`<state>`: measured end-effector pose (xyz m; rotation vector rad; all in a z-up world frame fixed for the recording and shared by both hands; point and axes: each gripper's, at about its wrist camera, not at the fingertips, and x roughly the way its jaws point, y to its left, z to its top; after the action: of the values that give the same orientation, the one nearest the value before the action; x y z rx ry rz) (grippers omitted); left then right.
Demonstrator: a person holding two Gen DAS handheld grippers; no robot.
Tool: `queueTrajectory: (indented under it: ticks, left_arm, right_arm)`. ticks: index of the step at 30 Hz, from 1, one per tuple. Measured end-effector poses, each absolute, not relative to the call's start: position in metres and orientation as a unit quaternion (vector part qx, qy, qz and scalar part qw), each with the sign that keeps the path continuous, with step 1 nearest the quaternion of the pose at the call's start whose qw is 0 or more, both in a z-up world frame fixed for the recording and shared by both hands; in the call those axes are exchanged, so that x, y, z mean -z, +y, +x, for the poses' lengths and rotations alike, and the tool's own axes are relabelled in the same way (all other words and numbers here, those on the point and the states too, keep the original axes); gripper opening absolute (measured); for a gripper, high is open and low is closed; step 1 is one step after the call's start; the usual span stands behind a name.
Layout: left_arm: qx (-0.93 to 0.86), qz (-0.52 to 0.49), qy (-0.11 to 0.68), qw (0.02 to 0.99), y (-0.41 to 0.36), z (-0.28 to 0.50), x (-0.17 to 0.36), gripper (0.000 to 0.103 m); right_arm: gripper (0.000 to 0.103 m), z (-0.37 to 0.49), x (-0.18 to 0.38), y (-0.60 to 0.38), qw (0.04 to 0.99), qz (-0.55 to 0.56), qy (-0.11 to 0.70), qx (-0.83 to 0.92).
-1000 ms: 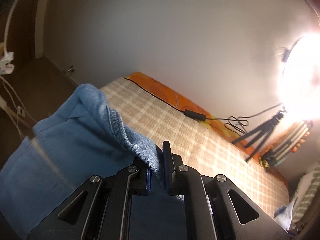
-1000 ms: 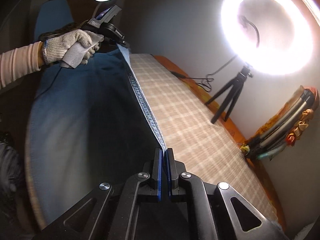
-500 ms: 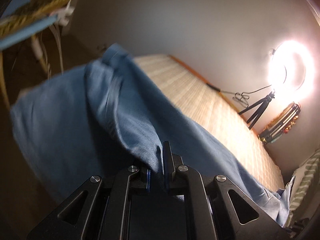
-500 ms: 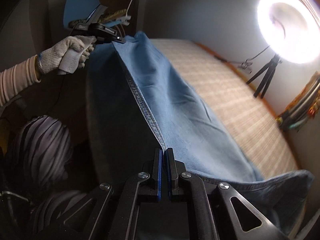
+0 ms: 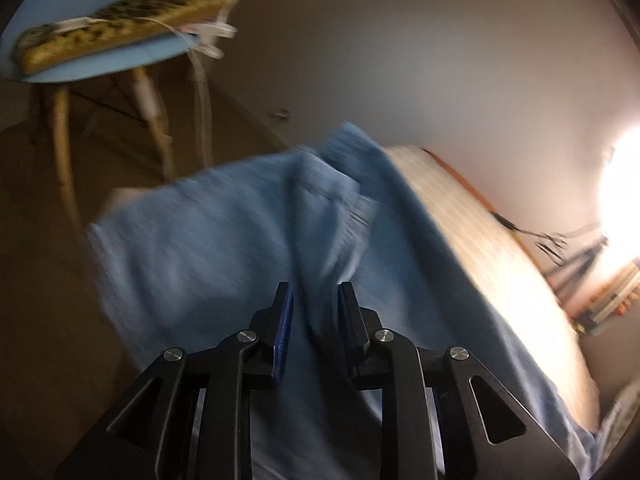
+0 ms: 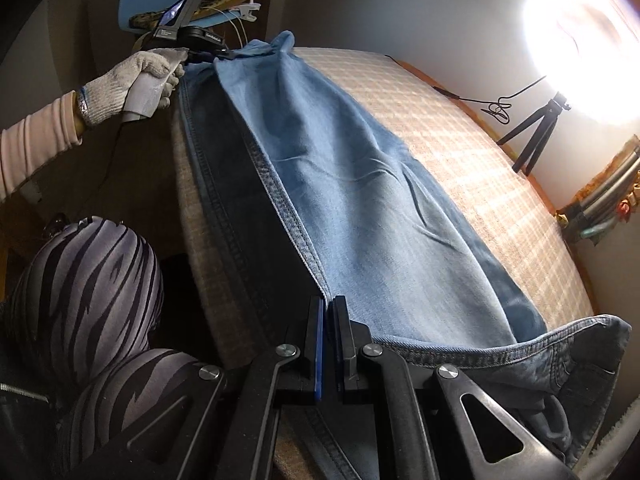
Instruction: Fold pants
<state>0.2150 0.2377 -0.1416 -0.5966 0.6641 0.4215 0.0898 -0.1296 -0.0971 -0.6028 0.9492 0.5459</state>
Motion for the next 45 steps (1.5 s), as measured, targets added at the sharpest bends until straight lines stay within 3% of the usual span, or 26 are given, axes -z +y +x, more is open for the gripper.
queueTrajectory:
  ticks: [6, 9, 11, 13, 16, 21, 25, 26, 27, 29, 31, 32, 33, 40, 45]
  left_arm:
    - [-0.217, -0.265, 0.325, 0.882, 0.255, 0.206, 0.148, 0.022]
    - [-0.175, -0.277, 0.32, 0.889, 0.255, 0.207, 0.147, 0.055]
    - [-0.171, -0.288, 0.319, 0.886, 0.258, 0.21, 0.15, 0.056]
    - [-0.171, -0.307, 0.312, 0.883, 0.267, 0.214, 0.15, 0.052]
    - [-0.153, -0.365, 0.297, 0.869, 0.286, 0.216, 0.156, 0.025]
    - [-0.143, -0.391, 0.273, 0.867, 0.298, 0.205, 0.158, 0.014]
    - [-0.147, -0.363, 0.294, 0.872, 0.296, 0.209, 0.158, 0.014]
    - [-0.149, -0.366, 0.295, 0.87, 0.297, 0.21, 0.159, 0.026]
    - [-0.147, -0.379, 0.293, 0.865, 0.301, 0.211, 0.16, 0.03]
    - [-0.145, -0.394, 0.287, 0.861, 0.305, 0.214, 0.16, 0.031]
    - [-0.149, -0.402, 0.286, 0.857, 0.307, 0.221, 0.159, 0.024]
    - [-0.154, -0.407, 0.292, 0.852, 0.309, 0.225, 0.16, 0.004]
    - [-0.156, -0.41, 0.296, 0.849, 0.309, 0.227, 0.16, 0.002]
    - [-0.159, -0.406, 0.246, 0.866, 0.311, 0.185, 0.128, 0.003]
    - [-0.19, -0.362, 0.281, 0.868, 0.314, 0.159, 0.144, 0.003]
  right_arm:
    - [0.002, 0.091, 0.101, -0.124, 0.807, -0.29, 0.451, -0.247]
    - [0.002, 0.096, 0.104, -0.122, 0.806, -0.291, 0.455, -0.243]
    - [0.002, 0.097, 0.106, -0.121, 0.807, -0.289, 0.457, -0.237]
    - [0.002, 0.097, 0.107, -0.121, 0.808, -0.287, 0.458, -0.236]
    - [0.003, 0.095, 0.107, -0.121, 0.808, -0.287, 0.458, -0.234]
    - [0.003, 0.092, 0.108, -0.123, 0.81, -0.285, 0.456, -0.235]
    - [0.003, 0.095, 0.112, -0.124, 0.806, -0.287, 0.46, -0.236]
    - [0.003, 0.096, 0.113, -0.124, 0.806, -0.286, 0.461, -0.236]
    - [0.003, 0.097, 0.114, -0.124, 0.806, -0.286, 0.462, -0.236]
    - [0.003, 0.097, 0.115, -0.124, 0.806, -0.286, 0.462, -0.235]
    - [0.003, 0.096, 0.115, -0.124, 0.806, -0.289, 0.461, -0.233]
    - [0.003, 0.096, 0.115, -0.124, 0.806, -0.29, 0.461, -0.232]
    - [0.003, 0.095, 0.115, -0.123, 0.806, -0.292, 0.46, -0.231]
    - [0.003, 0.09, 0.093, -0.125, 0.826, -0.271, 0.442, -0.222]
    - [0.003, 0.079, 0.091, -0.12, 0.82, -0.28, 0.435, -0.245]
